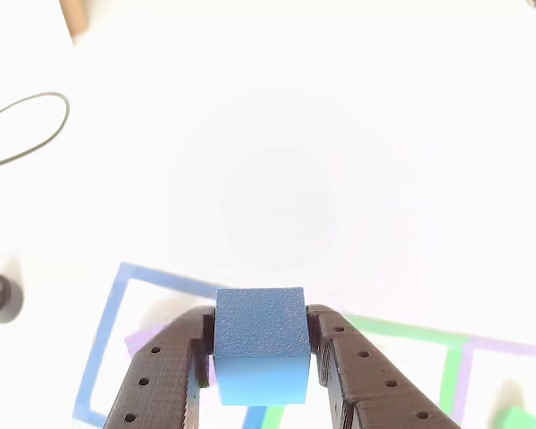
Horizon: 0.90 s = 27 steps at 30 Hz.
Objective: Tower of hanoi
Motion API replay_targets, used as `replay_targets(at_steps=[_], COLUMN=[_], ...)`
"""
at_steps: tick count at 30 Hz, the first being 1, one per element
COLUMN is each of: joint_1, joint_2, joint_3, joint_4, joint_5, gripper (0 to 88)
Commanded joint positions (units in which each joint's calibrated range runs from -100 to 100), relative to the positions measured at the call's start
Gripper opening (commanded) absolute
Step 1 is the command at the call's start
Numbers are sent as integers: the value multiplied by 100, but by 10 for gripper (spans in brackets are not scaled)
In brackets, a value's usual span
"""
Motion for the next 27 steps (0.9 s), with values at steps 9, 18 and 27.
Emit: replay_targets(at_steps=[9, 18, 27], joint_1=[219, 910, 1667], joint_2=[-69, -110, -94], joint_3=[-4631, -4804, -4795], joint_4=[4496, 4698, 4723], joint_5=[-304, -338, -338], gripper=[11, 8, 5])
